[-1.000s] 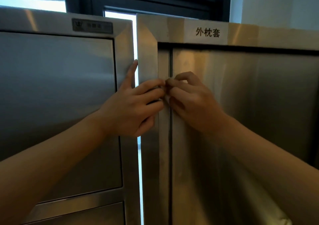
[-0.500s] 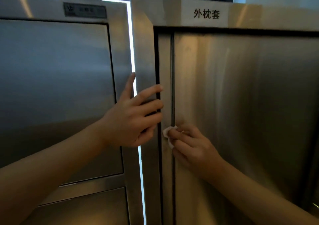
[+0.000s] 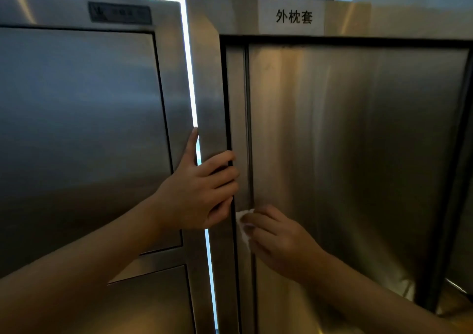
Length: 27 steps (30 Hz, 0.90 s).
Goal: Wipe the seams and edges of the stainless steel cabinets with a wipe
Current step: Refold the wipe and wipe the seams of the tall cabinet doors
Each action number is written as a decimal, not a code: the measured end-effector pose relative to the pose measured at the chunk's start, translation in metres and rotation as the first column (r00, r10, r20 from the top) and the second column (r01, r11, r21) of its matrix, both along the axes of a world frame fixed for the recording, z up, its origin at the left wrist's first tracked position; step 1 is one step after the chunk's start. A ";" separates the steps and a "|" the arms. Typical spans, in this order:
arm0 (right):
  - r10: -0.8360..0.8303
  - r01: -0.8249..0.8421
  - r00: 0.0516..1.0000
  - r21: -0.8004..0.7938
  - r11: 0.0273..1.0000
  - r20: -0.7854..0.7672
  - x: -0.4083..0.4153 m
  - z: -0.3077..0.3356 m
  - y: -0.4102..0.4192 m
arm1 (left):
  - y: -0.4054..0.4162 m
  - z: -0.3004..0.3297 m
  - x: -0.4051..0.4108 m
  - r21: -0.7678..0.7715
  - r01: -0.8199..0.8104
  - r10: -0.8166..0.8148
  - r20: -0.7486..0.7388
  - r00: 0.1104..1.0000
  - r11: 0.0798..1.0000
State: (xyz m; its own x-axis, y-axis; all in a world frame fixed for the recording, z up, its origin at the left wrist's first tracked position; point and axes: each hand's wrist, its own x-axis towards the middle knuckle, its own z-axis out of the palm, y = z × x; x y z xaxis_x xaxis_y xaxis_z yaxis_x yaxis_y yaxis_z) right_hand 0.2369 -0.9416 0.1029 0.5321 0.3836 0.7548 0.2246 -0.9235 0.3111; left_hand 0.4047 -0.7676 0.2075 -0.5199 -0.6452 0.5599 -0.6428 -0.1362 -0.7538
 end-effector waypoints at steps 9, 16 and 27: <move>-0.008 -0.006 0.955 0.048 0.999 0.295 0.014 0.070 0.003 | -0.002 -0.002 0.002 -0.022 0.016 -0.016 0.031 0.999 1.000; -0.036 0.001 0.961 0.126 0.992 0.275 0.034 0.020 0.014 | -0.002 -0.003 0.003 -0.018 0.005 -0.004 0.040 0.999 1.000; -0.084 0.011 0.964 0.276 0.961 0.253 0.050 -0.080 0.023 | -0.001 -0.003 0.001 0.015 0.015 -0.016 0.089 0.996 1.000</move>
State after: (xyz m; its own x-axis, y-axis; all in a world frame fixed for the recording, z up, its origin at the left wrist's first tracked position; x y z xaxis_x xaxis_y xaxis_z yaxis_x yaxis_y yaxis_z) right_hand 0.2871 -0.9184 0.0228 0.3156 0.1251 0.9406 0.1237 -0.9882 0.0900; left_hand 0.4057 -0.7688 0.2041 -0.5774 -0.6441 0.5017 -0.5750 -0.1155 -0.8099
